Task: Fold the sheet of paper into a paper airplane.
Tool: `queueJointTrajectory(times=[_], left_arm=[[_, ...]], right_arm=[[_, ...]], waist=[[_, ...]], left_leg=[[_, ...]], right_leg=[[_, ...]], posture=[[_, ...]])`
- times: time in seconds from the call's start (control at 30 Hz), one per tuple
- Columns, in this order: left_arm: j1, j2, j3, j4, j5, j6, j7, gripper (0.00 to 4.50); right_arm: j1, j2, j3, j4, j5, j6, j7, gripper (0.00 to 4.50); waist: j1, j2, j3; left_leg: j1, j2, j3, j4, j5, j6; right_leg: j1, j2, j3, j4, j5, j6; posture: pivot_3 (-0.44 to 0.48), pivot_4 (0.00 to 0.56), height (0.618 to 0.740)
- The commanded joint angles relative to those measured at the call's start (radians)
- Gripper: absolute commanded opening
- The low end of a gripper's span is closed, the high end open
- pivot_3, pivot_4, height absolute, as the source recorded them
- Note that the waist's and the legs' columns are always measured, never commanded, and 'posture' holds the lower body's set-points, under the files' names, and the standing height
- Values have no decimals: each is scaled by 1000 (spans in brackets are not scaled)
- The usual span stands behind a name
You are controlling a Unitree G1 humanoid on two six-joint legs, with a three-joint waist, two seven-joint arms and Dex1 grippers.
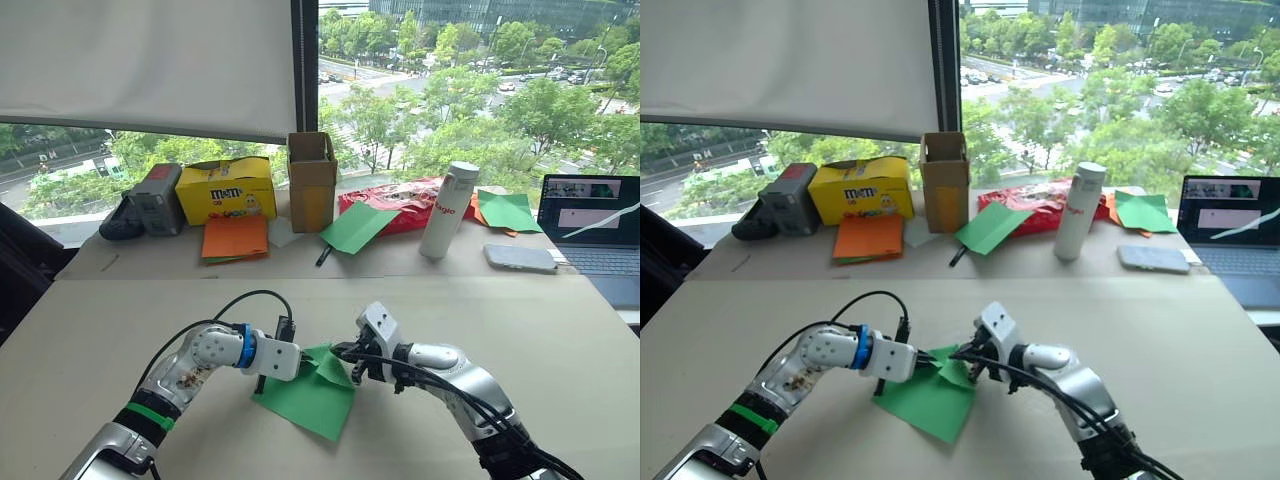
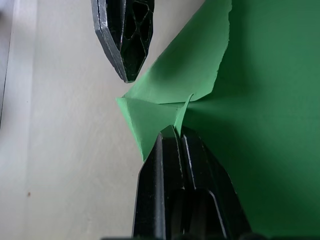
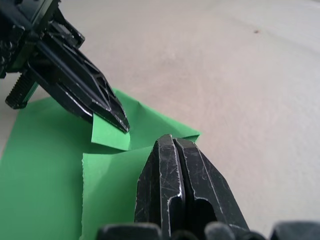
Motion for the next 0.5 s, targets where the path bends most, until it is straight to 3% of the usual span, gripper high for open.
queueJointTrajectory(times=[0.03, 0.5], left_arm=[[30, 8, -37, -21, 17, 38, -31, 6], [65, 11, -46, -73, 21, 115, -33, 6]], right_arm=[[-33, 28, -36, 9, 36, -4, -9, 0], [-35, 23, 71, 128, -59, -109, 10, 0]], waist=[[0, 0, 0], [-2, 1, 0]], left_leg=[[1, 0, 0, 0, 0, 0], [4, 0, 0, -1, -1, 2]], right_leg=[[1, 0, 0, 0, 0, 0], [4, 0, 0, -1, 0, 0]], posture=[[0, 150, 740], [0, 150, 740]])
